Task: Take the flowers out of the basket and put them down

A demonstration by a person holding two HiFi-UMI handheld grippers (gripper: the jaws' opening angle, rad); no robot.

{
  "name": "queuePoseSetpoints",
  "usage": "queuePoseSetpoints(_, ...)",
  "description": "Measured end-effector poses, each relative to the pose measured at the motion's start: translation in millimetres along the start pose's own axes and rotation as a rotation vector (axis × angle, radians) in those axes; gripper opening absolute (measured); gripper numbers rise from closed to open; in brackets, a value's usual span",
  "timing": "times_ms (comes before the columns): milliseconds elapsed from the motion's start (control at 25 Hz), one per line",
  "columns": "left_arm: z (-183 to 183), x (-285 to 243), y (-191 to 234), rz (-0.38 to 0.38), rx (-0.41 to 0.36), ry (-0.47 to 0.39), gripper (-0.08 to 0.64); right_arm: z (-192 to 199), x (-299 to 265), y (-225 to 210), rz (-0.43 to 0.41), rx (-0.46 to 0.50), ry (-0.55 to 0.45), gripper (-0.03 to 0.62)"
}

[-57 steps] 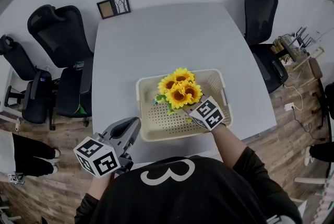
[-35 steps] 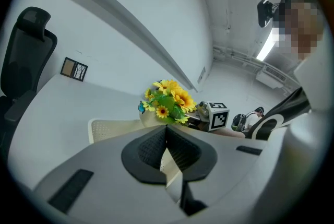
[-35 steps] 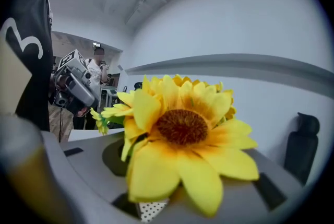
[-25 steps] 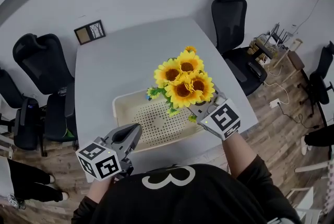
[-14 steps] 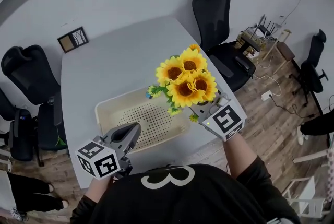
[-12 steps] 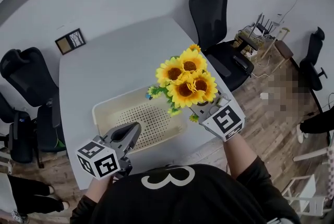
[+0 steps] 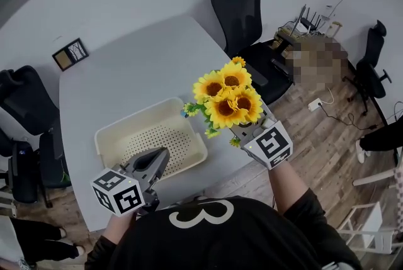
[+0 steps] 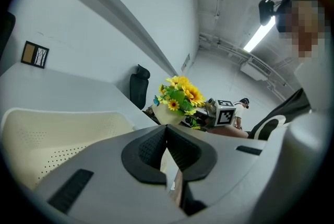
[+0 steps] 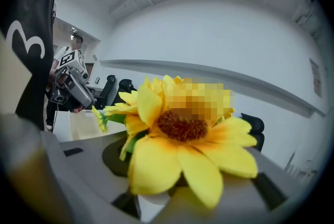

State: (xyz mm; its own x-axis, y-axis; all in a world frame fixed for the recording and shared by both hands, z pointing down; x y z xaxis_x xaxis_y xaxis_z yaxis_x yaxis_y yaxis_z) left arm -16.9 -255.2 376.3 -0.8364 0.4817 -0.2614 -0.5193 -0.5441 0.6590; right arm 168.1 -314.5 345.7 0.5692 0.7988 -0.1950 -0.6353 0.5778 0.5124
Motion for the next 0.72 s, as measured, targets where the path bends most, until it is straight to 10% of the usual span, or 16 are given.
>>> queuePoseSetpoints(720, 25.8, -44.0, -26.3, -0.078, 0.012, 0.005, 0.009, 122.4, 23.1, 23.3, -0.096, -0.134, 0.086, 0.149)
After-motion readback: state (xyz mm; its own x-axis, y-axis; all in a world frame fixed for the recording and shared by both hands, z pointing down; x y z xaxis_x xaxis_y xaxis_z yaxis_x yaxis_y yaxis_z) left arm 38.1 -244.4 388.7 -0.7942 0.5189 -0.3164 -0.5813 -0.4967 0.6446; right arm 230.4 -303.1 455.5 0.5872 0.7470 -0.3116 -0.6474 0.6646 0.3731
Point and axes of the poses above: the fingertips, and each gripper's own axes: x backward along the fingers, y to its left, z out of its underside, the point moved 2 cm from there along x, backward along the fingers, and after that the axes turned 13 degrees about x, right-handed, at the moved point
